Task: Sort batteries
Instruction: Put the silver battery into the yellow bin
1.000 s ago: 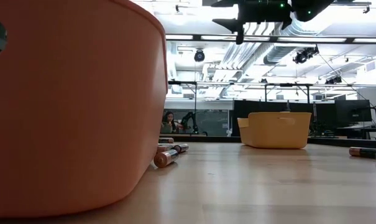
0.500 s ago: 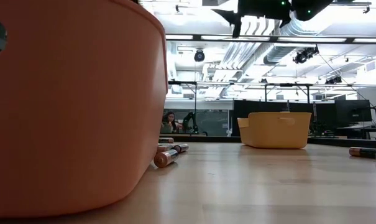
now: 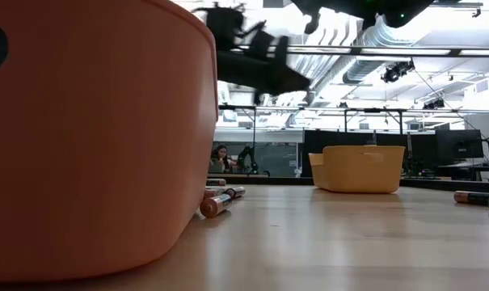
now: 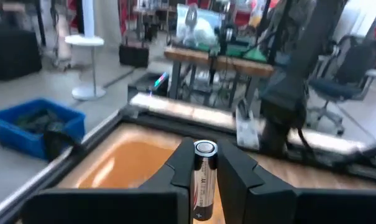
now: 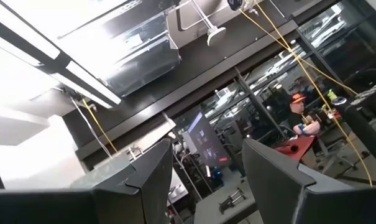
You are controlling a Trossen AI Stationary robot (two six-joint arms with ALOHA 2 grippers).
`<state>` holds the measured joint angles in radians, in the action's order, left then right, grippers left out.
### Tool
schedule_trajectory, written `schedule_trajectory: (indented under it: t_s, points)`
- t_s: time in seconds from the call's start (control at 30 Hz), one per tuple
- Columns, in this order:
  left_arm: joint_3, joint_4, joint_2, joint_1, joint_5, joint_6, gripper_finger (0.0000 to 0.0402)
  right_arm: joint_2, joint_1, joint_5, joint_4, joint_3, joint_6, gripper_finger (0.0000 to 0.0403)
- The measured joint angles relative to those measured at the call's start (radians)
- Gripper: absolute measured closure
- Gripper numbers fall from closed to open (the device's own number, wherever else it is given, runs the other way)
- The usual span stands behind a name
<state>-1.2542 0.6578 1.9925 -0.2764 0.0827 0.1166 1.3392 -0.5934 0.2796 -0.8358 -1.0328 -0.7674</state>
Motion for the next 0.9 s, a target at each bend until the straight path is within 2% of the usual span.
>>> schedule_trajectory:
  t_s: [0.07,0.23,0.37,0.47,0.6,0.7,0.77,0.9]
  points:
    - [-0.089,-0.035,0.066,0.001,0.002,0.040,0.0362,0.000,-0.002,-0.001,-0.001,0.000,0.000,0.0213]
    - [-0.280,-0.272,0.136,0.004,0.064,0.028,0.0271,0.000,-0.016,-0.003,-0.020,0.000,-0.018,0.0213]
    - [-0.365,-0.584,0.102,0.000,0.071,-0.030,0.0201,-0.003,-0.025,-0.004,-0.022,0.000,-0.018,0.0213]
    - [-0.374,-0.820,0.031,-0.018,0.128,-0.058,0.0172,-0.005,-0.030,0.012,-0.030,0.000,-0.018,0.0213]
    - [-0.278,-1.048,-0.144,-0.021,0.234,-0.067,0.0168,-0.005,-0.030,0.056,-0.026,0.000,-0.017,0.0213]
    - [-0.128,-1.127,-0.335,0.052,0.238,-0.064,0.0176,-0.004,-0.030,0.095,-0.017,0.000,-0.018,0.0213]
    - [-0.025,-1.137,-0.472,0.131,0.192,-0.050,0.0182,-0.004,-0.030,0.116,-0.015,0.000,-0.018,0.0213]
    - [0.164,-1.194,-0.659,0.363,-0.008,-0.060,0.0190,-0.004,-0.030,0.147,-0.005,0.000,-0.018,0.0213]
